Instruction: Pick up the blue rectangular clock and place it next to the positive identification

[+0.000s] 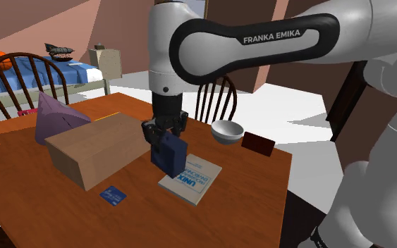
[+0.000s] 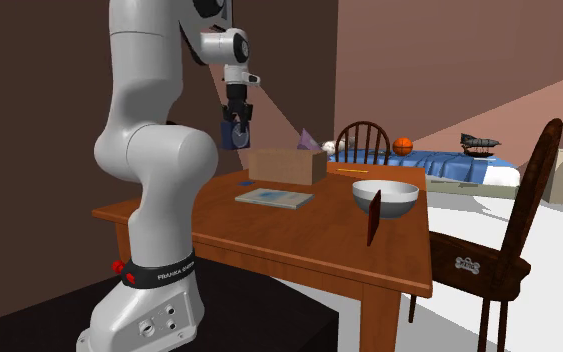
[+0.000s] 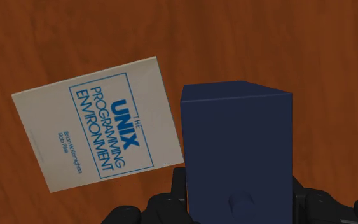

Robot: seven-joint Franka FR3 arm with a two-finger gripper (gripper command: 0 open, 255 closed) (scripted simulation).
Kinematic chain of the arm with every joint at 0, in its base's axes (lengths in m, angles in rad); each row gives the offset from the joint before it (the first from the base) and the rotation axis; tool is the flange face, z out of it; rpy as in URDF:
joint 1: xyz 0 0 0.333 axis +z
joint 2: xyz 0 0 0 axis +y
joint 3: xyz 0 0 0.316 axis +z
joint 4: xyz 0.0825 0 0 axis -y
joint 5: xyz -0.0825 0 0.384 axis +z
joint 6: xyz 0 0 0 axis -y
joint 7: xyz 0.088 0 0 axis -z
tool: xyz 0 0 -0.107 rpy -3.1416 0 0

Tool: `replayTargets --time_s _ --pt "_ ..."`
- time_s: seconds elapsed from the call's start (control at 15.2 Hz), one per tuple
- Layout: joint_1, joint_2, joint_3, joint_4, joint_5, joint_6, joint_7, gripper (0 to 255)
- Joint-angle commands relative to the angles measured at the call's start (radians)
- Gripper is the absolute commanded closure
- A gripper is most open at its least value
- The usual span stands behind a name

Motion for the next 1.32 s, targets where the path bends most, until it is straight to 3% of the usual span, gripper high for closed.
replayTargets --time_s 0.0,0.33,0.59,0.79,0.92,1.06,1.25 --pt "0.022 0.071 0.02 0.085 -0.026 -0.018 0.048 255" --pt "0.101 0.267 0.05 0.332 -0.105 -0.085 0.155 255" --pt "0.195 0.453 0.054 0.597 -0.175 -0.175 0.223 255" --pt "0.296 0.638 0.041 0.896 -0.231 -0.291 0.252 255" --pt "0.394 0.821 0.015 1.225 -0.27 -0.428 0.244 255" --pt "0.363 0.764 0.021 1.091 -0.257 -0.354 0.255 255" --pt "0.337 0.724 0.029 0.974 -0.249 -0.282 0.263 255"
